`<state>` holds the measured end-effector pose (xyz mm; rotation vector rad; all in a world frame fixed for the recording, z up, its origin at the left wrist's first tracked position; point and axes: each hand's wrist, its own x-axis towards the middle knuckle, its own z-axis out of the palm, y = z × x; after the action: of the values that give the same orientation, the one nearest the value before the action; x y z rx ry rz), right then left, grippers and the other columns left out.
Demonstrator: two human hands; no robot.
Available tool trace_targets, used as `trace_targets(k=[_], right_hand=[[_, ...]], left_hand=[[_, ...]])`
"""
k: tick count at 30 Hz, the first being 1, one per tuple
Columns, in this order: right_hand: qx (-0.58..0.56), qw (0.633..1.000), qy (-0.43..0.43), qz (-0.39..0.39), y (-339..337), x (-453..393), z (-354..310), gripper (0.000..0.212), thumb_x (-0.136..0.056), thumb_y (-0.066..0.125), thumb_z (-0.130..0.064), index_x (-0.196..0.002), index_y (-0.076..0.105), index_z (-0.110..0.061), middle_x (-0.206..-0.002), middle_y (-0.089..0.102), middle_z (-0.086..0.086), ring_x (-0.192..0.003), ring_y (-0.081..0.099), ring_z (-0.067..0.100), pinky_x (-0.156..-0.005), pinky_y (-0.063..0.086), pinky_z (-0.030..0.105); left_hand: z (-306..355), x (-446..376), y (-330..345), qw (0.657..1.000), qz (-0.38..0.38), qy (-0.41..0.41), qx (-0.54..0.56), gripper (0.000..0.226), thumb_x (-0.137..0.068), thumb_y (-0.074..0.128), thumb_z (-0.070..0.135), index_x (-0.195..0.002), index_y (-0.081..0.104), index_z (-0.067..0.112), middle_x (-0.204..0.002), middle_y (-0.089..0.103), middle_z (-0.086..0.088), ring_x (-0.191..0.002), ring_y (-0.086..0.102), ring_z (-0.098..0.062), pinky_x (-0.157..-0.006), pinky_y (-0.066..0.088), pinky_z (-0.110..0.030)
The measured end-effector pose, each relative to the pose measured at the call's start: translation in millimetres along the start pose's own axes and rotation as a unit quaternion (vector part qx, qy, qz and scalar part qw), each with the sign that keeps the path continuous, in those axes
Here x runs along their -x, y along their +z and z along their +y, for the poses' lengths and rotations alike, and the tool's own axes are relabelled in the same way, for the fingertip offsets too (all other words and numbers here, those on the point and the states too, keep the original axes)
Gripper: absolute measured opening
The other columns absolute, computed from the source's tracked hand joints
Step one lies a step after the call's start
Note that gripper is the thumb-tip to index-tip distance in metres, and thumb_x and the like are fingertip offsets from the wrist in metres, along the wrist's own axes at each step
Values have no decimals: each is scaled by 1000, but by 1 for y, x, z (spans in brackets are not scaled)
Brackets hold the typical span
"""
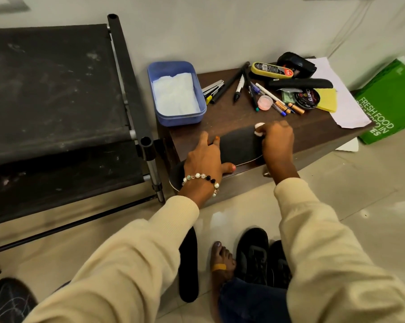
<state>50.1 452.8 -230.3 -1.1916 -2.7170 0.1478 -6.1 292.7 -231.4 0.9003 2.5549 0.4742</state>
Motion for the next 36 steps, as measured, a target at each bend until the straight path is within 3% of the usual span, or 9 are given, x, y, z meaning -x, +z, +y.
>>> trace_targets(k=[6,11,14,15,17,20,24,30,36], right_hand=[[-47,997,61,9,2,33,-14,24,-90,45,-3,-107,63,-1,-114,54,22,-103,54,34,-77,39,30],[-19,994,-73,-77,-4,67,-38,28,-93,55,-12,-119,63,-8,-118,58,13,-107,55,23,-89,44,28],[-248,966,-17,-72,-20,79,-23,24,-86,64,-3,-108,71,-10,-104,70,5,-92,62,9,-91,45,18],[-369,925,69,-58,-27,85,-17,22,-85,65,-2,-105,72,-8,-96,71,0,-86,62,6,-90,49,22],[-576,780,246,-17,-41,98,-3,23,-85,62,3,-106,69,-4,-89,67,-4,-83,63,7,-86,53,29],[-726,576,376,15,-52,120,11,24,-85,52,12,-101,66,1,-97,67,8,-85,66,21,-79,56,31],[-753,450,477,48,-59,157,12,22,-81,40,6,-83,59,-5,-93,63,14,-75,60,27,-78,55,38],[-704,478,525,-34,-45,217,-10,26,-87,39,-6,-104,59,-7,-91,61,14,-65,57,23,-60,50,33],[-581,616,480,-229,-12,271,-53,11,-87,54,-5,-82,64,-6,-61,53,11,-53,47,23,-52,48,34]], left_hand=[[6,7,-4,999,4,-47,9,91,-79,71,49,-149,26,12,-147,20,-11,-119,52,-35,-94,48,-39],[9,17,-13,999,-14,-47,-21,88,-80,73,43,-142,31,-3,-147,17,-19,-112,55,-37,-90,47,-38],[8,24,-18,995,-58,-32,-79,80,-80,73,44,-136,39,-2,-145,21,-22,-110,57,-39,-87,48,-40],[8,30,-19,992,-61,-29,-102,77,-79,74,47,-133,44,1,-142,26,-21,-107,58,-38,-82,49,-40],[6,42,-19,989,-38,-15,-143,72,-76,72,57,-124,53,7,-133,39,-18,-103,58,-35,-77,47,-38],[4,63,-13,984,23,11,-175,82,-71,61,73,-121,54,8,-124,50,-15,-111,52,-33,-88,43,-42],[0,106,-7,998,30,-28,-47,90,-66,58,79,-122,47,9,-124,48,-12,-115,48,-35,-91,44,-44],[-34,189,9,969,7,-97,228,86,-65,80,57,-128,42,11,-125,49,-6,-111,52,-24,-86,43,-28],[-77,255,53,896,-9,-263,359,62,-88,65,42,-137,38,15,-131,56,-6,-117,54,-28,-74,31,-13]])
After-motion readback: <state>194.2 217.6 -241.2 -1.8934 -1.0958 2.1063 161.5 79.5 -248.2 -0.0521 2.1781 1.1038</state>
